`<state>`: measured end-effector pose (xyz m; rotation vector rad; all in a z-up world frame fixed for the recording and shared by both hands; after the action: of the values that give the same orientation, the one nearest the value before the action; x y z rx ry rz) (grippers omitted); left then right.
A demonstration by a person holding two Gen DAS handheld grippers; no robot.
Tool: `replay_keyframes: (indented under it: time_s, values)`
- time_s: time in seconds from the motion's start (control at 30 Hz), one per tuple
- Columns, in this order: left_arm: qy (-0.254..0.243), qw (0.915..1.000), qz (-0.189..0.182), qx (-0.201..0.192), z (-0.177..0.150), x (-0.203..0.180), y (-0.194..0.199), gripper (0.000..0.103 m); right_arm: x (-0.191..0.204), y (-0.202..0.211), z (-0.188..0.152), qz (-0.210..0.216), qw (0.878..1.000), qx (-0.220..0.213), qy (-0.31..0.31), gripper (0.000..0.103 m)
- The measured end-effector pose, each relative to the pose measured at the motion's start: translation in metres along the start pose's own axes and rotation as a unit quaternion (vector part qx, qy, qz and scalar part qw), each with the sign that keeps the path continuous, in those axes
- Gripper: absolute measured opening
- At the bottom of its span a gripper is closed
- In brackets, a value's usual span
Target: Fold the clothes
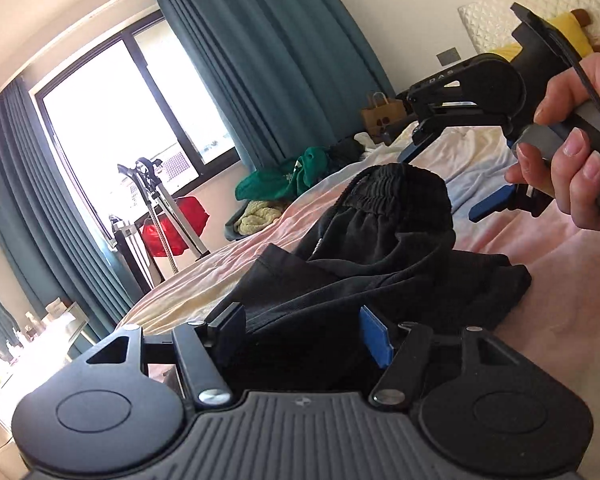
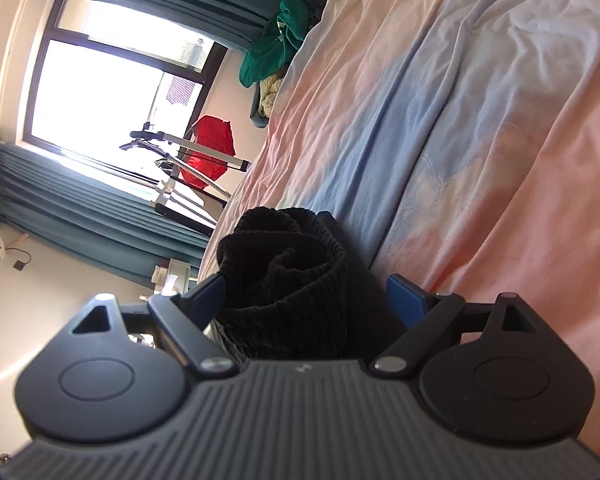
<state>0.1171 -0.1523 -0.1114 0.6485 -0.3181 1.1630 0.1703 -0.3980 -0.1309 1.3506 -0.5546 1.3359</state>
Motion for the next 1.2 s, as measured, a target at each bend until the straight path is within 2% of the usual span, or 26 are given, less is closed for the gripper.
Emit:
replay_keyframes:
  time_s: [0.17,0.3,0.5,0.53,0.57,0.6,0.67,0.7,0.77,0.87,0.93,1.07,1.13,1.2]
  values:
    - [0.006,0.9998,0.016,0.014,-0.014,0.001,0.027,0.079,0.013,-0.003,-0.009,0.006,1.0,0.013,0.027,0.091]
    - [0.041,0.9979,0.007,0.049,-0.032,0.009,0.025,0.081,0.022,-0.019,-0.022,-0.009,0.997,0.028,0.074,0.091]
    - [0.063,0.9965,0.009,0.055,-0.04,0.016,0.033,0.079,0.02,-0.045,-0.036,-0.052,0.991,0.028,0.12,0.09]
    - [0.067,0.9963,0.007,0.054,-0.041,0.018,0.032,0.075,0.02,-0.047,-0.037,-0.056,0.99,0.023,0.126,0.087]
    - [0.068,0.9962,0.007,0.054,-0.041,0.019,0.033,0.069,0.021,-0.047,-0.037,-0.061,0.989,0.018,0.132,0.076]
    - [0.07,0.9961,0.007,0.054,-0.042,0.02,0.033,0.067,0.021,-0.047,-0.037,-0.065,0.988,0.014,0.137,0.073]
    - [0.07,0.9962,0.007,0.051,-0.042,0.023,0.034,0.05,0.021,-0.045,-0.038,-0.069,0.988,0.011,0.141,0.065]
    - [0.068,0.9964,0.008,0.049,-0.041,0.024,0.035,0.046,0.022,-0.044,-0.038,-0.072,0.987,0.009,0.144,0.06]
    - [0.067,0.9968,0.014,0.041,-0.039,0.027,0.037,0.026,0.023,-0.041,-0.038,-0.072,0.987,0.006,0.146,0.053]
    - [0.074,0.9968,0.018,0.025,-0.032,0.038,0.039,0.007,0.032,-0.027,-0.034,-0.052,0.988,-0.007,0.146,0.043]
    - [0.096,0.9952,0.006,0.014,-0.029,0.046,0.044,0.006,0.04,-0.015,-0.031,-0.035,0.989,-0.018,0.146,0.039]
    - [0.12,0.9921,-0.036,0.0,-0.026,0.051,0.062,0.006,0.046,0.009,-0.02,-0.011,0.989,-0.042,0.141,0.038]
    - [0.106,0.9928,-0.056,0.003,-0.027,0.04,0.066,0.006,0.033,0.017,-0.012,-0.024,0.99,-0.05,0.13,0.038]
    - [0.098,0.9924,-0.074,0.011,-0.03,0.028,0.066,0.006,0.004,0.01,-0.01,-0.061,0.992,-0.036,0.104,0.038]
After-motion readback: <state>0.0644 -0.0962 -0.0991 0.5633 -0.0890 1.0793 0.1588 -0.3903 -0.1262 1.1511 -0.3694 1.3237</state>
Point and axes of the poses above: each gripper's, at about its wrist camera, not at the fingertips, and y roughly against the way its jaws point, x to its left, z to its top, the point moved 8 cm from there along -y, roughly the way its jaws point, and after that the axes turned 3 degrees about -y, right-handed, at the moved point
